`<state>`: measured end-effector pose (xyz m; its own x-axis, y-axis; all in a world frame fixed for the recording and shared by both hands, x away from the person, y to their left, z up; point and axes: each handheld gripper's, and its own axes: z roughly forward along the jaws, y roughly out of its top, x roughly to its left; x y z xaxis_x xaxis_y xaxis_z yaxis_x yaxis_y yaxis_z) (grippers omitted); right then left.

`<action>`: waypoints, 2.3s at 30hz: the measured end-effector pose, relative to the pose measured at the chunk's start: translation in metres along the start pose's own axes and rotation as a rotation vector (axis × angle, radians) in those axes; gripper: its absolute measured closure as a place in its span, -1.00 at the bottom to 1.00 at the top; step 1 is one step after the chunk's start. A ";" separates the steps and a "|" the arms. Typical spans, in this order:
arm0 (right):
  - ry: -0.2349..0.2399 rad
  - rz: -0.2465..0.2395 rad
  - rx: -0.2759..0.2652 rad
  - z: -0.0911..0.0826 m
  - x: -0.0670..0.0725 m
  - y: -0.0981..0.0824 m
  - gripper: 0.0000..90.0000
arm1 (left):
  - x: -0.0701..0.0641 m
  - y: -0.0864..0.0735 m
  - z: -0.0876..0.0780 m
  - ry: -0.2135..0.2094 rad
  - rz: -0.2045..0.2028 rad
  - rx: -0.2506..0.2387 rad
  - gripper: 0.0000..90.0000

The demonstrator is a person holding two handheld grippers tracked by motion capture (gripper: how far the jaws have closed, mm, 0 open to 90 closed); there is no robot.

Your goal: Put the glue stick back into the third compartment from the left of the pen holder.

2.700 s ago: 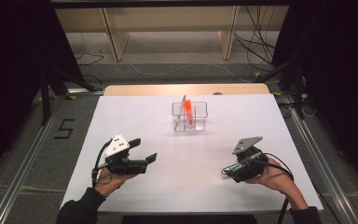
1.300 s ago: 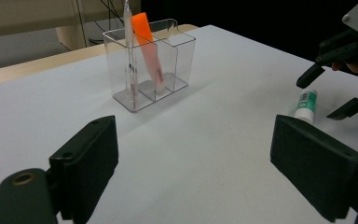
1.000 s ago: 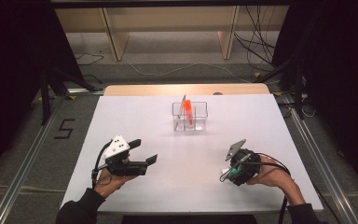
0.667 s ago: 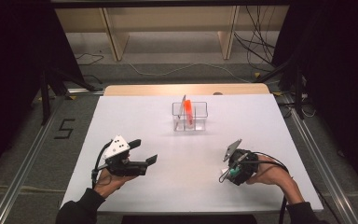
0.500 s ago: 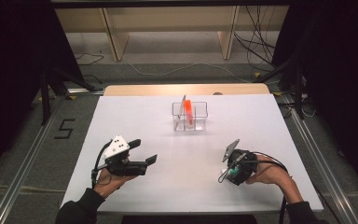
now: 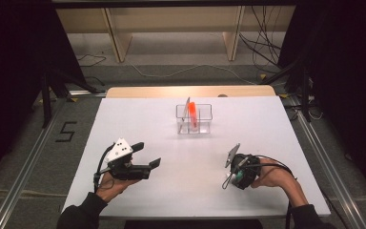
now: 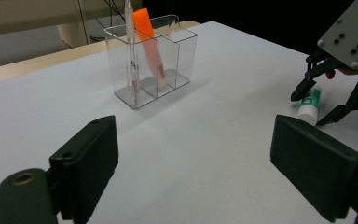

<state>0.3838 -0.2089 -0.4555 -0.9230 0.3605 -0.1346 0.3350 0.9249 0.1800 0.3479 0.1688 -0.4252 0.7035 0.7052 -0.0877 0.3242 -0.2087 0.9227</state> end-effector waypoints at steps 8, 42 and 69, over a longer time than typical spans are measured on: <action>0.007 -0.011 0.021 0.000 -0.001 0.004 0.05 | 0.000 0.000 0.000 0.000 0.001 -0.001 -0.67; -0.153 -0.057 -0.125 -0.036 0.000 0.015 0.46 | 0.000 0.001 -0.001 0.013 -0.002 -0.015 -0.67; -0.167 0.384 -0.686 -0.058 -0.027 0.011 0.46 | 0.001 0.001 -0.003 0.029 -0.013 -0.037 -0.67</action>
<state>0.4016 -0.2152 -0.3931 -0.7085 0.7016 -0.0760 0.3817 0.4716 0.7949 0.3471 0.1713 -0.4232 0.6808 0.7270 -0.0896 0.3091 -0.1741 0.9350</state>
